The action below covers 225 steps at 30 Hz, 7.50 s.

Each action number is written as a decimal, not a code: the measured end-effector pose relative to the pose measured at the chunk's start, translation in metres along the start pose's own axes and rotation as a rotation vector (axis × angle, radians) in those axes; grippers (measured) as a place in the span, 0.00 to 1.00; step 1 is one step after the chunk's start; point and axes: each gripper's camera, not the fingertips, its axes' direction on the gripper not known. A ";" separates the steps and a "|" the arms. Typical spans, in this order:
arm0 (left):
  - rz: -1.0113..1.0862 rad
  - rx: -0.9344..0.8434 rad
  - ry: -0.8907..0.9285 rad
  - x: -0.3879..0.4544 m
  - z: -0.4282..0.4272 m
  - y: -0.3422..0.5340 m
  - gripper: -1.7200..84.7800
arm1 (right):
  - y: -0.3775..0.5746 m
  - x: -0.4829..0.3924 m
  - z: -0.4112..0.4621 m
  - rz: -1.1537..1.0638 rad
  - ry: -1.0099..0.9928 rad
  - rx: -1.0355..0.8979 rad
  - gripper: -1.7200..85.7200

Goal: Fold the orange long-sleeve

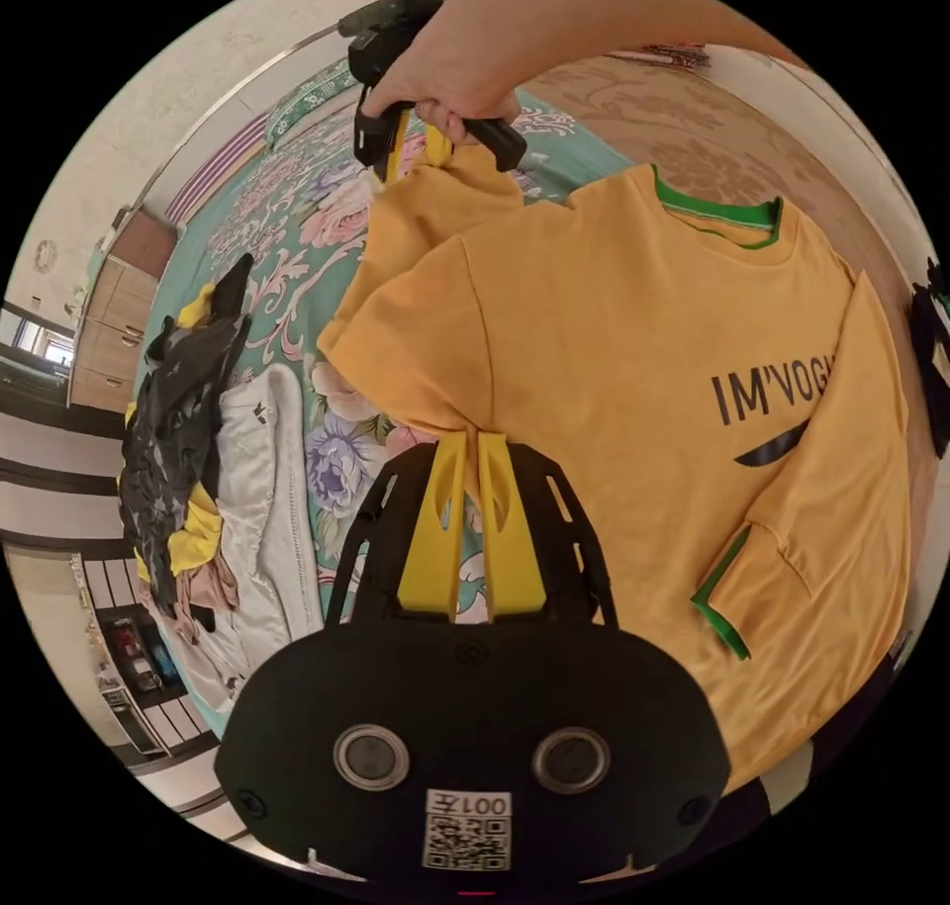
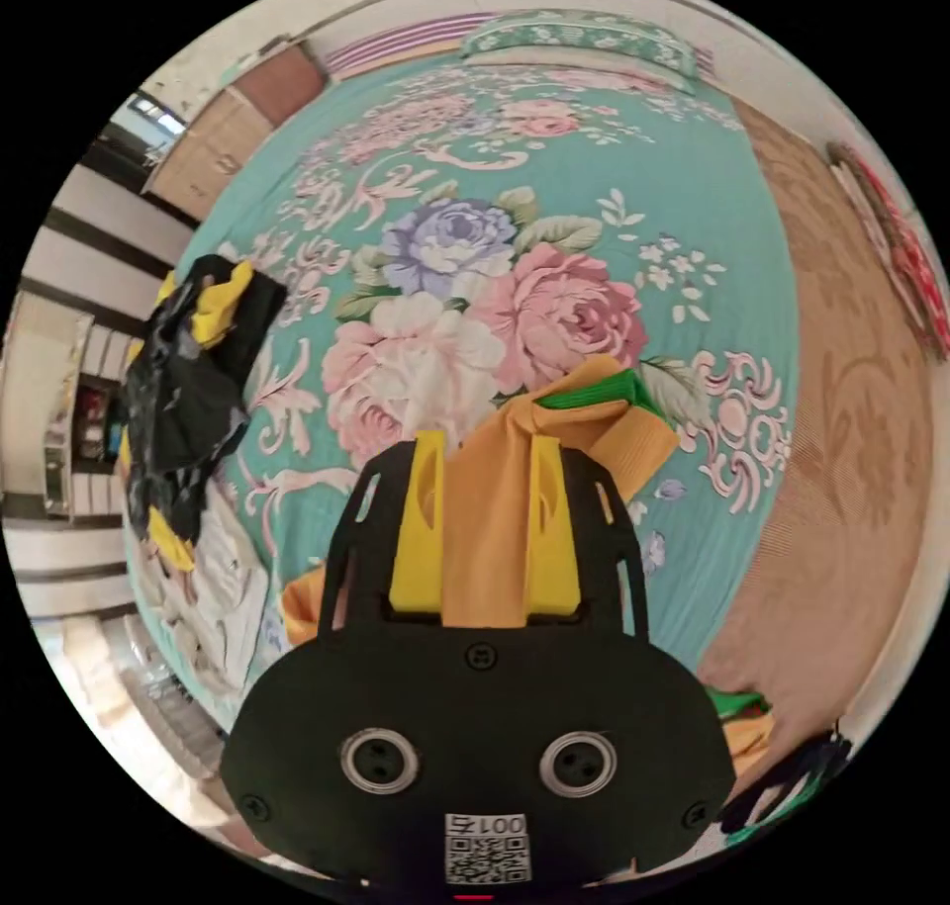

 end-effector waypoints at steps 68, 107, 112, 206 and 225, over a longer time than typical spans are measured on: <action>-0.611 1.253 1.630 -0.592 0.037 0.398 0.22 | 0.049 -0.119 -0.058 -1.020 -1.601 -0.241 0.03; 0.364 0.087 0.419 0.088 0.008 0.185 0.16 | 0.434 0.218 -0.041 -0.693 -0.615 -0.215 0.03; 0.080 0.023 0.248 0.044 0.041 0.157 0.16 | 0.406 0.198 -0.062 -0.838 -0.573 -0.232 0.03; -1.203 0.493 0.938 -0.145 0.331 0.270 0.01 | 0.190 0.350 0.022 -0.288 -0.731 -0.179 0.04; -0.630 -0.109 0.439 -0.116 0.266 0.339 0.03 | 0.481 0.217 -0.045 -0.958 -0.254 0.172 0.07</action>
